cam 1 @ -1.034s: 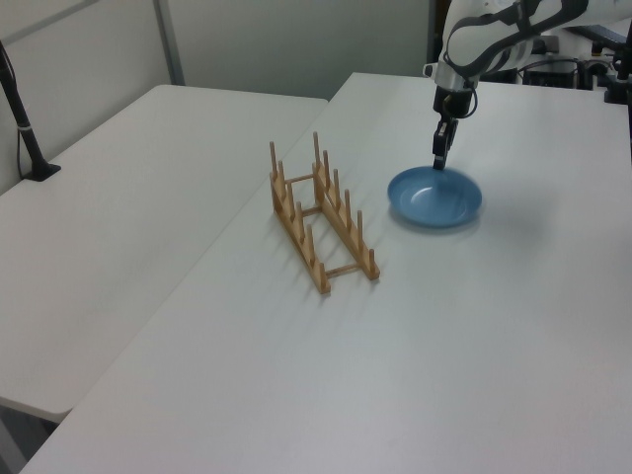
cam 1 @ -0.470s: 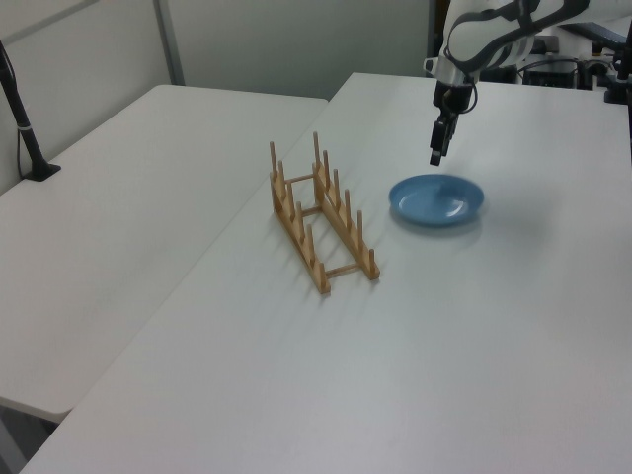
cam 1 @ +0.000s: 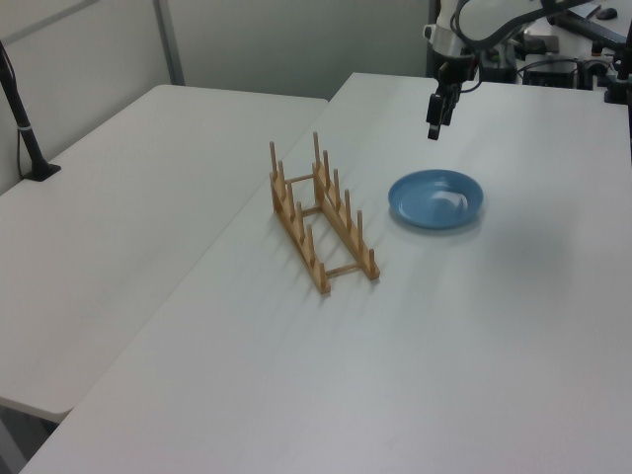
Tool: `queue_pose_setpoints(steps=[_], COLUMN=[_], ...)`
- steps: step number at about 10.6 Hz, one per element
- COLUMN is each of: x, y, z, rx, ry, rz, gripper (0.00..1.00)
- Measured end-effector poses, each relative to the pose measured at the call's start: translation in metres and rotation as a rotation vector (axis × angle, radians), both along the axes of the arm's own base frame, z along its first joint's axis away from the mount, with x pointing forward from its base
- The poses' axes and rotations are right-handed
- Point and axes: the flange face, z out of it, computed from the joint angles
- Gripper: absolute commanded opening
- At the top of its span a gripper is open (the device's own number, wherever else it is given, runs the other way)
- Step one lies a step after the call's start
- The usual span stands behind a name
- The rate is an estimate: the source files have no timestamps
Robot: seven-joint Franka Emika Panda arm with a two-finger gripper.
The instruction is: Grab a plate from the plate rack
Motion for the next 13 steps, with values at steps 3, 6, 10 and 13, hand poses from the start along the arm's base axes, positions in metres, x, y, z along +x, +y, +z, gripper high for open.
queue_pose_setpoints(steps=[3,6,10,13], x=[-0.022,-0.043,-0.054,-0.054], y=[0.061,0.109,0.117,0.094], z=[0.046,0.077,0.121,0.122], rx=[-0.080,-0.124,-0.126,-0.075], ry=[0.077,0.132,0.117,0.122], rz=[-0.002,-0.021,-0.020,-0.005], gripper=[1.00,1.00,1.00,1.00])
